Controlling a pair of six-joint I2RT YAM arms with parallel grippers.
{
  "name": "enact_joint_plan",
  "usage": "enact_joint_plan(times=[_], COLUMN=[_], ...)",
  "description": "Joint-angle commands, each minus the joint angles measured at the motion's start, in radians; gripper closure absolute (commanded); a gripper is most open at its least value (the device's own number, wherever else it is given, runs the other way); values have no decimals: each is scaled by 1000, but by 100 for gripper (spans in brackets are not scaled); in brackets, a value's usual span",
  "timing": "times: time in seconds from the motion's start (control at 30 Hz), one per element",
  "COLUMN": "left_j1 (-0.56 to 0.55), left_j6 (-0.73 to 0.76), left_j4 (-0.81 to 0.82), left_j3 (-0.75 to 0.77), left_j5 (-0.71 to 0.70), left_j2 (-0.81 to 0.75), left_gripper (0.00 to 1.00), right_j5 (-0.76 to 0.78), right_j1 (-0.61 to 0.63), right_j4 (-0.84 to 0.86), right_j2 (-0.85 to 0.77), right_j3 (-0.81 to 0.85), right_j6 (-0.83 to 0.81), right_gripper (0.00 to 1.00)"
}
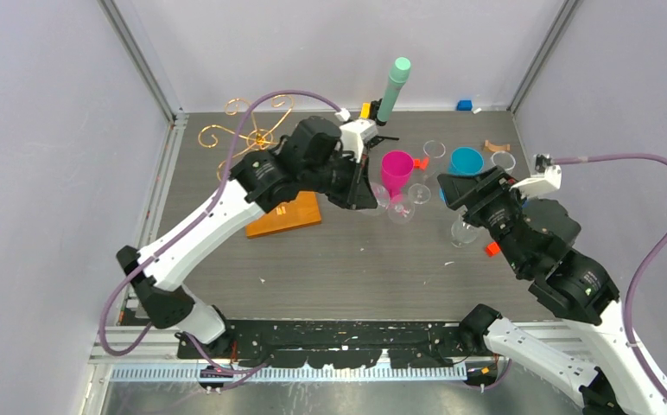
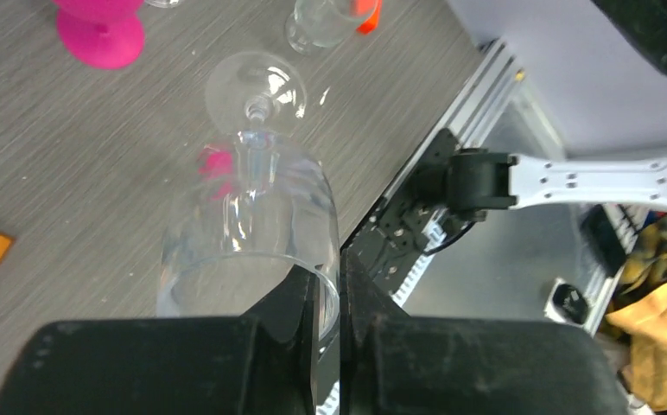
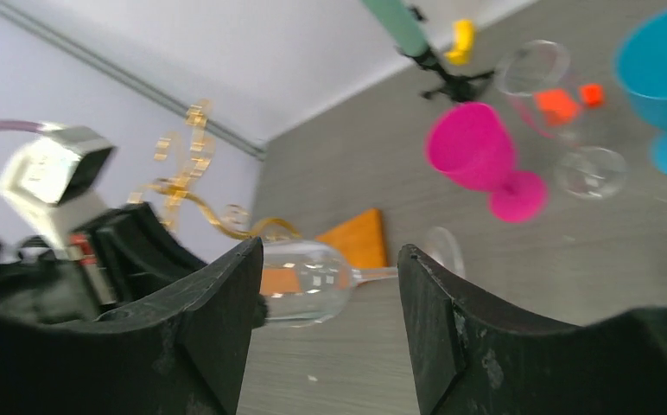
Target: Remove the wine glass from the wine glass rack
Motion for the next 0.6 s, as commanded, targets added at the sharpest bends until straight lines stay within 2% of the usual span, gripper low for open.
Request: enact_joint_plan(times=[0.0, 0.2, 0.57], left_j1=[-9, -13, -73], left_j6=[203, 209, 170], left_j4=[-249, -311, -479], left_j3=[183, 306, 708], left_j5=[-45, -77, -140], left_j2=[113, 291, 674], left_gripper=[100, 100, 100], right_j5=[164, 239, 264], right_j1=[4, 4, 4], right_j4=[-233, -308, -382], right_j2=[-7, -34, -46], right_j3=[21, 25, 45], right_j6=[-64, -56, -39], right_gripper=[36, 36, 36])
